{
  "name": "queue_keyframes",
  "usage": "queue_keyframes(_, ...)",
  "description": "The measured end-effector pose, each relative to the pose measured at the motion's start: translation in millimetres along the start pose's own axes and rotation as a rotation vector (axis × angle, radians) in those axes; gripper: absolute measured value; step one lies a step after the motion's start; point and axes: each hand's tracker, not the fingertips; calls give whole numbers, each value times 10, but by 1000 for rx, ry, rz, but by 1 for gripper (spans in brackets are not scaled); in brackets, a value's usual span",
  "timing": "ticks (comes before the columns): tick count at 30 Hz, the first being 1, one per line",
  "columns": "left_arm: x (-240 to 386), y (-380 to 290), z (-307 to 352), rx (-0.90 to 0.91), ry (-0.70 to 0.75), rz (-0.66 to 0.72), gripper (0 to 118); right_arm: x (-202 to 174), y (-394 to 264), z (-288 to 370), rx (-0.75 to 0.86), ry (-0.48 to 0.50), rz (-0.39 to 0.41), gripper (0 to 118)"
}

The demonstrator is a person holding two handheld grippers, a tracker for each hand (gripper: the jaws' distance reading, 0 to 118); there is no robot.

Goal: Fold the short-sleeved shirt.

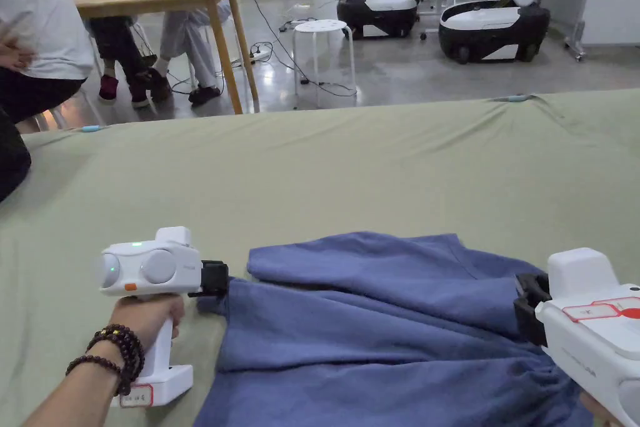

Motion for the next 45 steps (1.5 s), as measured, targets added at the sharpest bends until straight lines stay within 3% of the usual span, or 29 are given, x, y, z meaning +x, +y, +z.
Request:
queue_keyframes(1,19,-18,24,-3,-4,-1,69,-4,-12,3,-1,-2,1,0)
queue_keyframes(3,73,-70,95,6,-14,-43,32,-7,-19,2,-6,-10,7,0)
queue_keyframes(4,114,-85,138,27,-12,-81,4,-7,-18,7,-10,-12,7,0)
queue_keyframes(9,168,-94,321,11,-45,-84,1,171,47,81,-33,-28,-26,0)
queue_keyframes(14,158,45,676,108,-55,-58,1,694,158,162,-37,-83,-83,5)
queue_keyframes(15,168,70,685,121,-56,-55,1,846,162,150,-48,-79,-121,14)
queue_keyframes(16,171,107,745,133,-54,-54,1,998,156,116,-76,-71,-147,32)
queue_keyframes(17,173,134,789,143,-55,-54,1,1115,145,87,-91,-61,-164,63)
queue_keyframes(18,177,164,836,157,-57,-53,1,1236,116,36,-110,-60,-165,75)
queue_keyframes(19,207,180,846,169,-57,-55,1,1325,76,-18,-141,-73,-158,79)
queue_keyframes(27,333,219,839,191,-52,-52,2,1596,-408,-371,-361,-101,-106,78)
queue_keyframes(33,378,205,783,179,-50,-61,2,1220,-571,-378,-345,102,-39,73)
queue_keyframes(37,405,191,790,179,-56,-59,2,872,-440,-540,-330,115,37,56)
queue_keyframes(41,403,170,786,171,-54,-69,2,683,-368,-705,-339,157,91,8)
queue_keyframes(45,379,148,851,176,-59,-61,2,608,-305,-631,-329,127,131,7)
